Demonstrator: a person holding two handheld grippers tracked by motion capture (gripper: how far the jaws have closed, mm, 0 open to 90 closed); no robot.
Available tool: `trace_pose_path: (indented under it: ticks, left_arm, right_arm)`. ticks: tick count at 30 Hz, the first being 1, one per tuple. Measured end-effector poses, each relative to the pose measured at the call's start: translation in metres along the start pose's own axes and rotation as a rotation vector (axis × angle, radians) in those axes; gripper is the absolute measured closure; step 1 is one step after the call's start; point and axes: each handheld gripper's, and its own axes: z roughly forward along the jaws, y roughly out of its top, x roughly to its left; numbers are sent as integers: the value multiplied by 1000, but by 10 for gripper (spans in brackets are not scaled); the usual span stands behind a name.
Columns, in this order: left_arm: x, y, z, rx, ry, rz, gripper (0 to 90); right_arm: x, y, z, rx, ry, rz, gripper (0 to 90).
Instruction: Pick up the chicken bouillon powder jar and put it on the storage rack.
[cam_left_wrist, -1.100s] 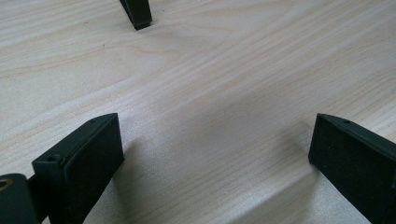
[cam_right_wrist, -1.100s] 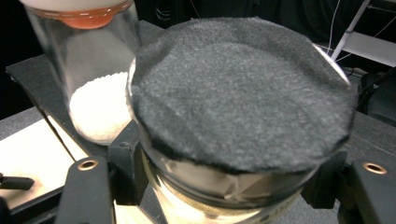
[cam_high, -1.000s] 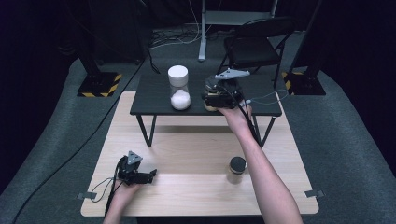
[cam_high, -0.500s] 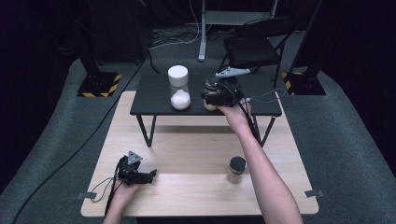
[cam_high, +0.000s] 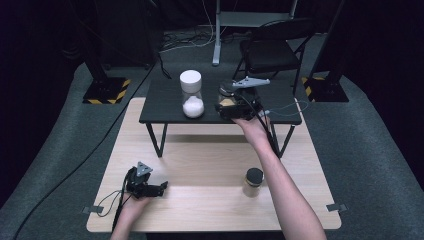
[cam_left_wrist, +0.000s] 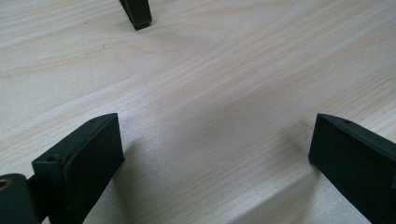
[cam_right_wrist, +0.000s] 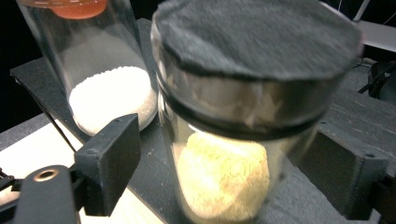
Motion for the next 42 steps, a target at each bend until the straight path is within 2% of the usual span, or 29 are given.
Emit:
trace_pose_path:
  ticks: [15, 21, 42]
  left_arm:
    - [0, 0, 0, 1, 0, -1, 27]
    - [0, 0, 0, 0, 0, 0, 27]
    - [0, 0, 0, 2, 1, 0, 27]
  right_arm:
    - [3, -22, -21, -13, -27, 1, 130]
    - [5, -33, -31, -36, -15, 15, 128]
    - [9, -68, -56, -73, -4, 16, 126]
